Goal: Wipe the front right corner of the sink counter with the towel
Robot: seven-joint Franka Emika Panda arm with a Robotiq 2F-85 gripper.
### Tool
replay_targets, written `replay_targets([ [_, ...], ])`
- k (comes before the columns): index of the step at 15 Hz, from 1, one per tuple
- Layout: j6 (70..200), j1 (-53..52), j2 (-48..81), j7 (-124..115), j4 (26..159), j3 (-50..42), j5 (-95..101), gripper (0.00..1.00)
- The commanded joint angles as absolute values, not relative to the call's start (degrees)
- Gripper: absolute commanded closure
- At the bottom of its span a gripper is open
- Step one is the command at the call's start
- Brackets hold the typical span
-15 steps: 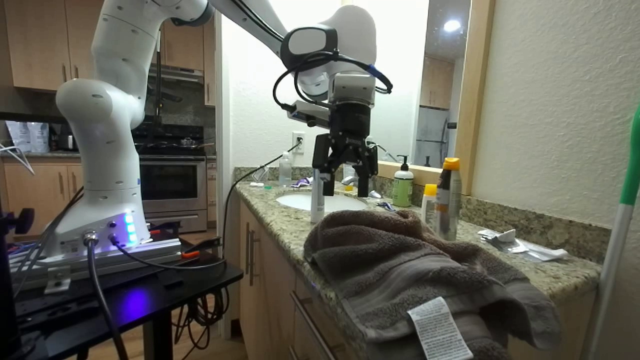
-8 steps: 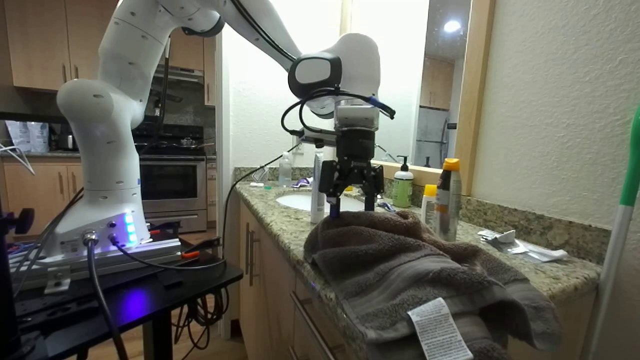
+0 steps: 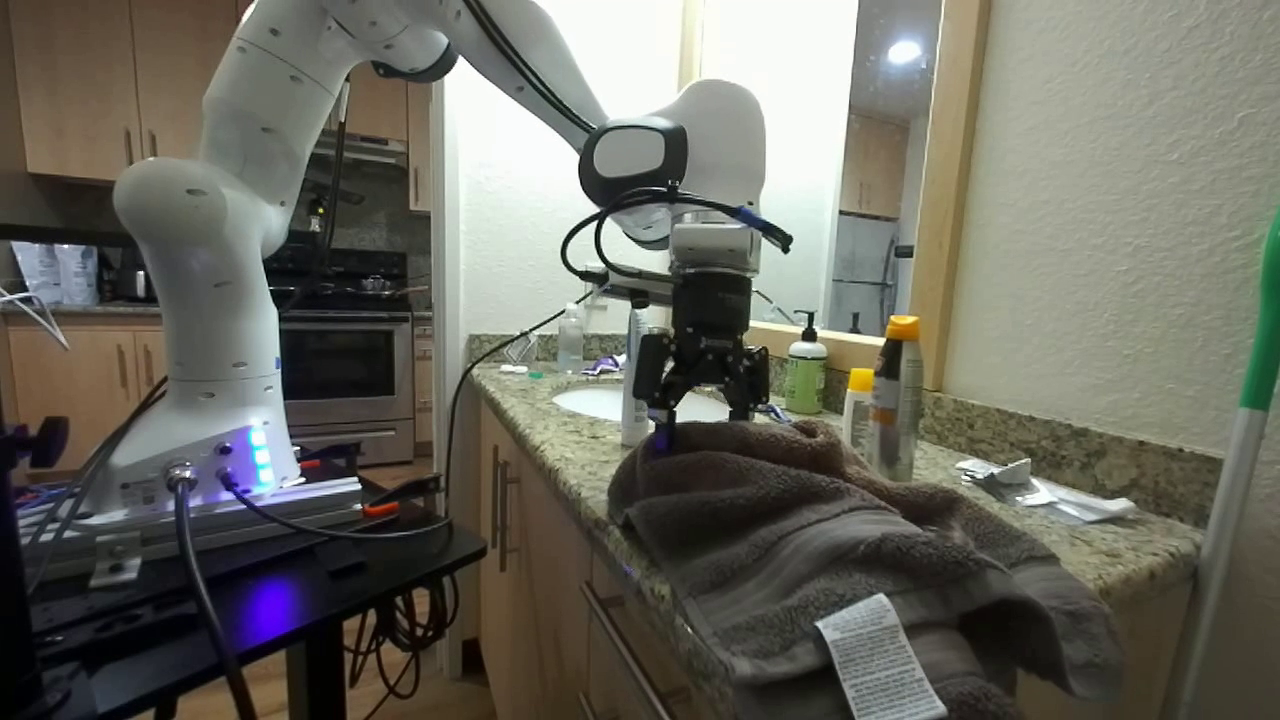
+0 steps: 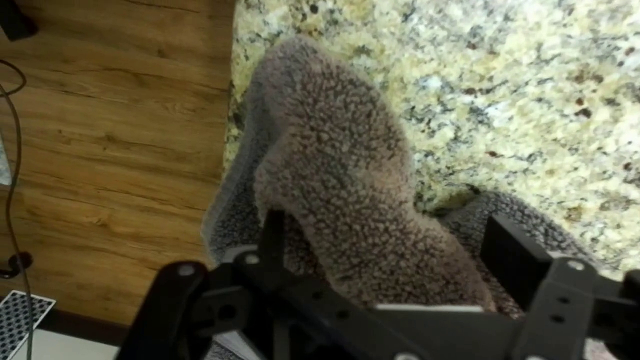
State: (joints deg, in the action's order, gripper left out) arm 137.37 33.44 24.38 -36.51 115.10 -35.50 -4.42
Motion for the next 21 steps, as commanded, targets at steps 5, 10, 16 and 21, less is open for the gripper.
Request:
replay_targets([
  [5, 134.1, 35.2, 31.6, -41.3, 111.0, -32.9, -13.9, 0.47],
  [10, 136.6, 35.7, 27.5, -40.2, 111.8, -29.2, -22.7, 0.84],
  [16, 134.4, 34.5, 20.6, -35.9, 114.6, -24.7, -27.4, 0.98],
  [21, 134.2, 33.9, 21.1, -36.5, 114.0, -25.3, -26.7, 0.97],
])
